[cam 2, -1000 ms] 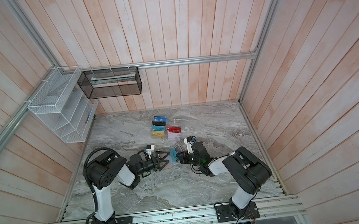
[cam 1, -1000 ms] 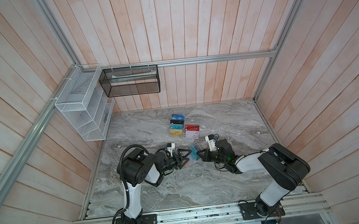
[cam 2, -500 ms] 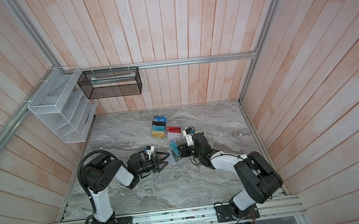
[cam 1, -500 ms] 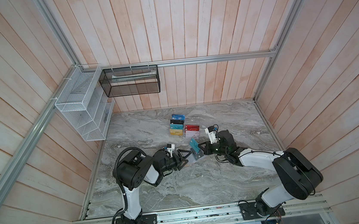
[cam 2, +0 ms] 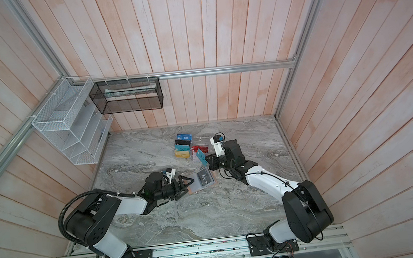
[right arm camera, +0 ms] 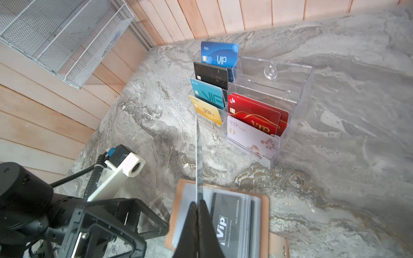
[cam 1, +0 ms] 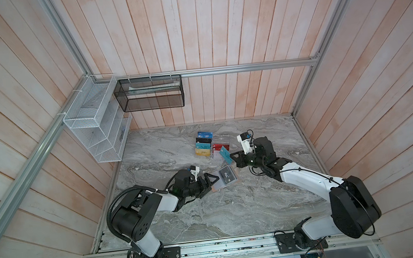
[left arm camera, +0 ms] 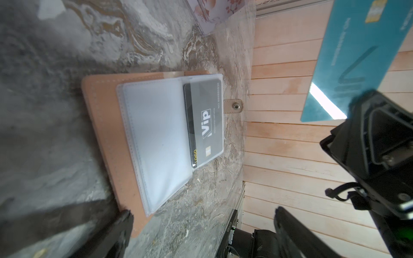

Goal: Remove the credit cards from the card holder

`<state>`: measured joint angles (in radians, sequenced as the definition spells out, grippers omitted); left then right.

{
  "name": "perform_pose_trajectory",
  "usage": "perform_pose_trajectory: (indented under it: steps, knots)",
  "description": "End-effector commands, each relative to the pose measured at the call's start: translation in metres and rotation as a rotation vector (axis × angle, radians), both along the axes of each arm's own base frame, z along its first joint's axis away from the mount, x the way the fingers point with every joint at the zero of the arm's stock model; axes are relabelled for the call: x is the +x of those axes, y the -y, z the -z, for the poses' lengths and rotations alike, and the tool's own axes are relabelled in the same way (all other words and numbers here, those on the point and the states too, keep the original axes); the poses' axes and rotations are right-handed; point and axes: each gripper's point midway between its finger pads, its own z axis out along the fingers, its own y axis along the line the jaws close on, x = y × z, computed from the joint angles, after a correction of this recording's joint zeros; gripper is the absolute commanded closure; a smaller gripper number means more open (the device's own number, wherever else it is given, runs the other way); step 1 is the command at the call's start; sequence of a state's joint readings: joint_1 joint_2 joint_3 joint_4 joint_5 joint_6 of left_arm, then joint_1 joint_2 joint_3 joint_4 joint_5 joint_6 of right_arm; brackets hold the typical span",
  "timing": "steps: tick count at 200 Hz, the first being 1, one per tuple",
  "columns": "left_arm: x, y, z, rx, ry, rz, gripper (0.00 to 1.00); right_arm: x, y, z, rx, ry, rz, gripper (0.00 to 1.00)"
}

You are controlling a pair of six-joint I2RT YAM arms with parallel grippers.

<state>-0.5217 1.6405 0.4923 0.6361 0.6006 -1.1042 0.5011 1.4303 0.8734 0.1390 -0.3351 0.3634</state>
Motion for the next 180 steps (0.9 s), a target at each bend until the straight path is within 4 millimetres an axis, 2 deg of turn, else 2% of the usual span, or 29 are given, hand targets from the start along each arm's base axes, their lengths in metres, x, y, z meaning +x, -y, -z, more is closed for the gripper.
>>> perform_pose_trajectory:
  steps: [1, 37, 106, 142, 180]
  knots:
    - [0.002, -0.008, -0.004, 0.08, 0.035, -0.005, 0.0, 0.005, 0.003, -0.007, -0.07, 0.026, -0.019, 1.0]
    - [0.005, -0.02, -0.027, 0.158, 0.131, -0.025, 0.0, 0.013, -0.004, -0.027, -0.103, 0.095, -0.071, 1.0]
    - [0.02, -0.039, -0.071, 0.289, 0.345, -0.079, 0.0, 0.03, -0.025, -0.04, -0.224, 0.245, -0.246, 1.0]
    - [0.025, -0.05, -0.081, 0.364, 0.478, -0.107, 0.0, 0.043, -0.043, -0.04, -0.262, 0.331, -0.362, 1.0]
    - [0.027, -0.055, -0.087, 0.425, 0.643, -0.13, 0.0, 0.061, -0.067, -0.024, -0.289, 0.342, -0.489, 1.0]
